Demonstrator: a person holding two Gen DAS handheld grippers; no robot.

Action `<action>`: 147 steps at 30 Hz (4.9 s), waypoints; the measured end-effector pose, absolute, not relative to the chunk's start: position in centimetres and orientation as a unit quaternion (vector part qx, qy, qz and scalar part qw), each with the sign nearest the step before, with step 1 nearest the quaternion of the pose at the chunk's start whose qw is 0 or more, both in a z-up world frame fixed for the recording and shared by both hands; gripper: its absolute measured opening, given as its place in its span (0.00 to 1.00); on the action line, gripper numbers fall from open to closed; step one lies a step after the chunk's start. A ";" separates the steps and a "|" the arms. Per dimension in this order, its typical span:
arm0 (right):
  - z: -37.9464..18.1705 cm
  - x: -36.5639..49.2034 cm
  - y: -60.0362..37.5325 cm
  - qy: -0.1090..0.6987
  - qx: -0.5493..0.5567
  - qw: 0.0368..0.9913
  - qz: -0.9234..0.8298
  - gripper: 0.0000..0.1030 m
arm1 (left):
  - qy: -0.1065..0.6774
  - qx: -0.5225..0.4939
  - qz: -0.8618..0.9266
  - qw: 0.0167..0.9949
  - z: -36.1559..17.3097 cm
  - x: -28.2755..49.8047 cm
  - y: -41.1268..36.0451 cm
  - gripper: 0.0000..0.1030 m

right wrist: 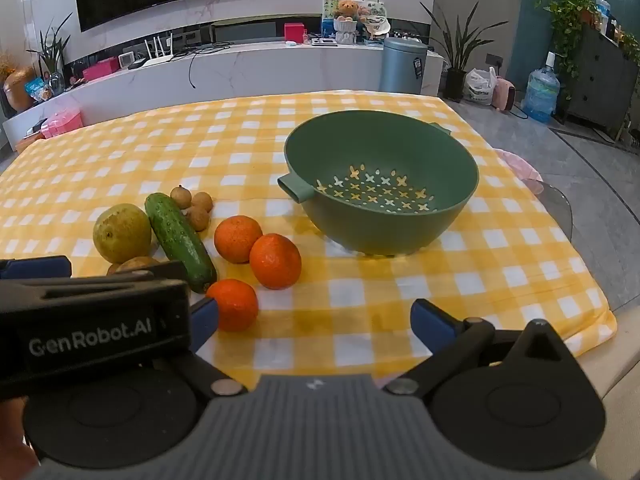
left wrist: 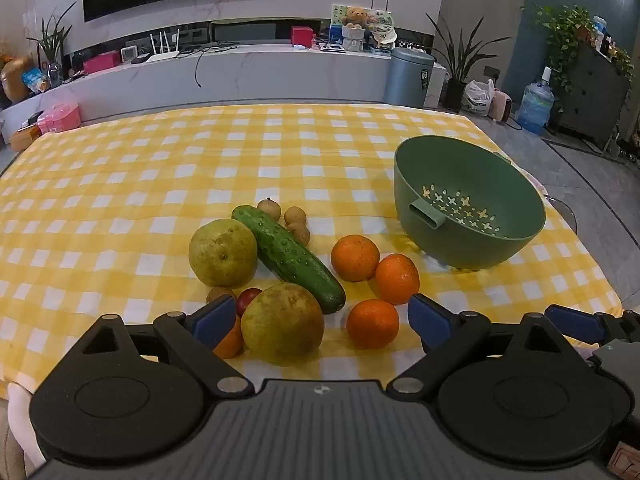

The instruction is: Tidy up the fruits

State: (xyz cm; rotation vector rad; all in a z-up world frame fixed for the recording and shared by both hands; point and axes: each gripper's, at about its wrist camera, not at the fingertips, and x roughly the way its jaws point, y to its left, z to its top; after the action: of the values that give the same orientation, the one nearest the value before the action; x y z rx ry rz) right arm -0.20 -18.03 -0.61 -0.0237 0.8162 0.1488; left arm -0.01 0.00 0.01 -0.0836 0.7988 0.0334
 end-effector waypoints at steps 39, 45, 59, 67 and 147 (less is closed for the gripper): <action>-0.7 -0.3 -17.6 0.400 -0.030 0.914 0.068 0.95 | 0.396 -0.041 0.017 0.917 0.1 -0.3 -0.4 1.00; -0.7 -0.2 -17.6 0.400 -0.030 0.913 0.068 0.95 | 0.396 -0.042 0.016 0.917 -0.4 0.0 -0.3 1.00; -0.7 -0.3 -17.6 0.400 -0.030 0.914 0.068 0.95 | 0.396 -0.042 0.016 0.917 -0.4 -0.1 -0.3 1.00; -0.7 -0.2 -17.5 0.400 -0.031 0.913 0.068 0.95 | 0.396 -0.043 0.016 0.917 -0.4 -0.1 -0.3 1.00; -4.0 0.4 -8.8 0.439 0.027 0.877 0.192 0.58 | 0.432 -0.132 0.018 0.892 -2.3 4.1 16.6 1.00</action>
State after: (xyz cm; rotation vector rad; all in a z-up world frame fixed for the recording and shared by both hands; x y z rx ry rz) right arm 0.39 -8.82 -4.05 0.0566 0.9161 0.4006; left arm 4.12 16.61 -2.32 -0.2732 0.8970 0.0370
